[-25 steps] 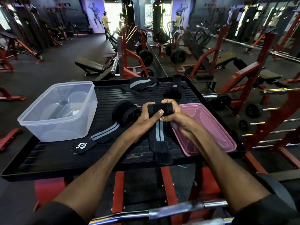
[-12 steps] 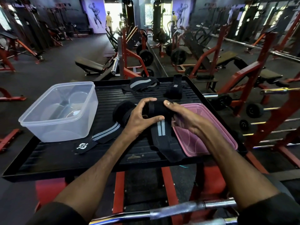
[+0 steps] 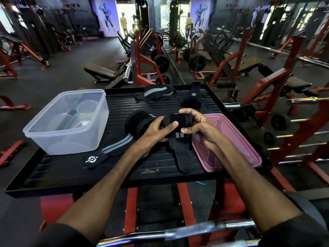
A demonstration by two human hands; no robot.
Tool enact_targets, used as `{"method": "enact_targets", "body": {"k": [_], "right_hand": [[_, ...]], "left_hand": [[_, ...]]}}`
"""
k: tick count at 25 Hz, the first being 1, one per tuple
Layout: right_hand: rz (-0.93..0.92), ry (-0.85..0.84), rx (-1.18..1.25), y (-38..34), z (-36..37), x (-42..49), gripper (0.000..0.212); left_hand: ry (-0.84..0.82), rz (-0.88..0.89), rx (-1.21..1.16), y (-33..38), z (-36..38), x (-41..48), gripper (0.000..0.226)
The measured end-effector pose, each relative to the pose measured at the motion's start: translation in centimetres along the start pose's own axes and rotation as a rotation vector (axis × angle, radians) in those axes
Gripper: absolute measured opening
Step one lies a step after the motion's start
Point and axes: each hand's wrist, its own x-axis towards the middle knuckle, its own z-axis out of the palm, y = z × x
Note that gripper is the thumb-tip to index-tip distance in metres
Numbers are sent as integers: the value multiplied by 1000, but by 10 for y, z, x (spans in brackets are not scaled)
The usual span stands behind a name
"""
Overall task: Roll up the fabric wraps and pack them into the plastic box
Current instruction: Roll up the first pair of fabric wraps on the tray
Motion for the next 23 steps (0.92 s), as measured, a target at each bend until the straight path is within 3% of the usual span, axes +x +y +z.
{"method": "enact_targets", "body": {"k": [3, 5, 8, 10, 14, 17, 20, 23], "right_hand": [[68, -19, 201, -8, -4, 3, 67], [145, 38, 312, -16, -2, 2, 47], [280, 83, -71, -17, 7, 2, 24], [283, 12, -225, -9, 8, 5, 37], [190, 57, -136, 1, 14, 8, 62], [127, 88, -179, 2, 20, 8, 58], [76, 169, -195, 5, 20, 7, 52], [34, 78, -394, 8, 21, -1, 54]], "left_hand": [[95, 103, -31, -7, 2, 1, 41], [138, 167, 39, -8, 0, 4, 54], [173, 233, 121, -8, 1, 7, 58], [125, 230, 125, -7, 6, 7, 64], [24, 198, 131, -4, 13, 6, 72], [-10, 147, 42, -1, 5, 6, 72], [-64, -25, -88, -3, -1, 8, 71], [-89, -71, -241, -3, 0, 6, 51]]}}
